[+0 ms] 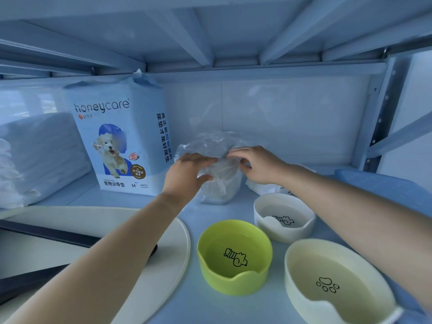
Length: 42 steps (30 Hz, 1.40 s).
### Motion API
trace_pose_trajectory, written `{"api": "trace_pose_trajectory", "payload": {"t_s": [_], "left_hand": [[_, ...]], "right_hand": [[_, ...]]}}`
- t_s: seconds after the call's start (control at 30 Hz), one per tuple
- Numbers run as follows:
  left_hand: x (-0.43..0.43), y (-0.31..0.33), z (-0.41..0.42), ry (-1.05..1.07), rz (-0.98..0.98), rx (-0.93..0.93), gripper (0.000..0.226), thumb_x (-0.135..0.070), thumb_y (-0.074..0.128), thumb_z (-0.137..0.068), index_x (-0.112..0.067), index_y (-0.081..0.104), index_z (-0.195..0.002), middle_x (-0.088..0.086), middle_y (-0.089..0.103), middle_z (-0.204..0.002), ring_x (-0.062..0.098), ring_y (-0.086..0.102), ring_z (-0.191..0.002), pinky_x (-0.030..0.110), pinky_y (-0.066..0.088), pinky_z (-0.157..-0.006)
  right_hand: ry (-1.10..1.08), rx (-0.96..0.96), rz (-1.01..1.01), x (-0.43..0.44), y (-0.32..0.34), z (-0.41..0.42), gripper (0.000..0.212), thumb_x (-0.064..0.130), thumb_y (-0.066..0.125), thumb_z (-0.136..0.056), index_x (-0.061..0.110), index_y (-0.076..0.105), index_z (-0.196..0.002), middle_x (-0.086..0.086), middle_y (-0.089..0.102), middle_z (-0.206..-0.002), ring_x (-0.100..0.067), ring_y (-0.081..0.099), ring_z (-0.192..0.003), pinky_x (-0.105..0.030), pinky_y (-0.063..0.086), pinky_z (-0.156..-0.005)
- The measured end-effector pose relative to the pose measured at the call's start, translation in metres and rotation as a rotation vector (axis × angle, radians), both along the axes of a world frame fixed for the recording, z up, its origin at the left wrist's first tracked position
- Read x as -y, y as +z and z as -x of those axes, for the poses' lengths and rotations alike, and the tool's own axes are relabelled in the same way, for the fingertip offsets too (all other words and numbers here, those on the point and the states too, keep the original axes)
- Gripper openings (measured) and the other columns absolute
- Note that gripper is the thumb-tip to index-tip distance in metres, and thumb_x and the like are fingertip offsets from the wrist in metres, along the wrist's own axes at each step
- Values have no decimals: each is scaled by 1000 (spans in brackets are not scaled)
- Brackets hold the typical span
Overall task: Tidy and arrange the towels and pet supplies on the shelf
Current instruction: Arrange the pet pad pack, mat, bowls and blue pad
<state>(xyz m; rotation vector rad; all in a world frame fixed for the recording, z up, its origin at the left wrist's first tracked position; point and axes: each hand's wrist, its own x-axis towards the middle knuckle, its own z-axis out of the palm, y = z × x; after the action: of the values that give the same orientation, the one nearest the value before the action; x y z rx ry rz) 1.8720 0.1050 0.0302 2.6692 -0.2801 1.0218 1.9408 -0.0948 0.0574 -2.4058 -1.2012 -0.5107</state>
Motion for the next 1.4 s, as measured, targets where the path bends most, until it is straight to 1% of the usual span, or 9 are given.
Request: {"api": "trace_pose_trajectory", "payload": {"t_s": [0.13, 0.3, 0.43, 0.6, 0.7, 0.87, 1.1, 1.23, 1.4], "left_hand": [[3, -1, -1, 67, 6, 2, 40, -29, 71, -80, -33, 62, -119, -6, 64, -117, 19, 53, -110, 32, 49, -78], [7, 3, -6, 149, 33, -52, 43, -32, 71, -81, -33, 59, -123, -3, 61, -119, 20, 49, -114, 34, 46, -82], [13, 5, -3, 165, -18, -127, 53, -22, 66, -83, -29, 49, -132, -2, 51, -134, 23, 42, -124, 40, 46, -93], [47, 21, 7, 115, -35, 20, 67, -19, 63, -79, -28, 37, -140, -1, 39, -143, 25, 32, -133, 44, 32, -105], [73, 26, 5, -6, -61, 115, 64, -18, 64, -76, -29, 44, -136, 0, 43, -140, 26, 38, -128, 43, 37, -102], [91, 14, -15, -215, -102, -132, 46, -18, 59, -80, -34, 55, -123, -10, 48, -131, 16, 43, -122, 39, 45, -94], [99, 2, -37, -214, -400, -296, 39, -21, 48, -93, -37, 49, -128, -15, 47, -133, 10, 40, -125, 33, 40, -98], [104, -9, -48, -310, -313, -434, 37, -16, 43, -95, -35, 56, -125, -10, 54, -132, 13, 49, -121, 28, 38, -100], [102, -21, -51, -345, -269, -546, 36, -15, 44, -96, -34, 60, -121, -5, 58, -129, 16, 53, -117, 31, 39, -101]], "right_hand": [[-26, -78, -144, 20, -3, 0, 48, 3, 60, -86, 18, 54, -131, 0, 48, -140, -18, 60, -108, -18, 40, -94], [-149, -130, -177, 64, -5, -1, 49, 10, 65, -85, 19, 52, -131, 2, 50, -138, -15, 57, -115, -33, 48, -95], [-233, -131, -155, 95, -12, -2, 40, 11, 66, -84, 17, 59, -124, 1, 57, -130, -15, 59, -110, -35, 49, -92], [-276, -111, -89, 119, -18, -8, 27, 15, 67, -84, 17, 66, -111, -1, 66, -112, -16, 61, -100, -30, 48, -87], [-282, -141, -70, 124, -21, -10, 23, 16, 67, -84, 18, 68, -108, -2, 67, -109, -16, 61, -100, -32, 47, -89], [-275, -110, 107, 123, -25, -12, 28, 15, 64, -87, 17, 66, -115, -2, 63, -120, -20, 56, -109, -26, 40, -90], [-318, -88, 306, 117, -35, -26, 47, 21, 63, -87, 22, 51, -132, 0, 47, -140, -21, 42, -128, -27, 32, -102], [-320, -102, 350, 112, -37, -31, 54, 27, 61, -88, 25, 44, -138, 3, 43, -144, -20, 37, -134, -30, 31, -107], [-327, -154, 314, 113, -42, -41, 52, 26, 67, -83, 30, 51, -133, 5, 50, -139, -19, 43, -129, -34, 38, -103]]}}
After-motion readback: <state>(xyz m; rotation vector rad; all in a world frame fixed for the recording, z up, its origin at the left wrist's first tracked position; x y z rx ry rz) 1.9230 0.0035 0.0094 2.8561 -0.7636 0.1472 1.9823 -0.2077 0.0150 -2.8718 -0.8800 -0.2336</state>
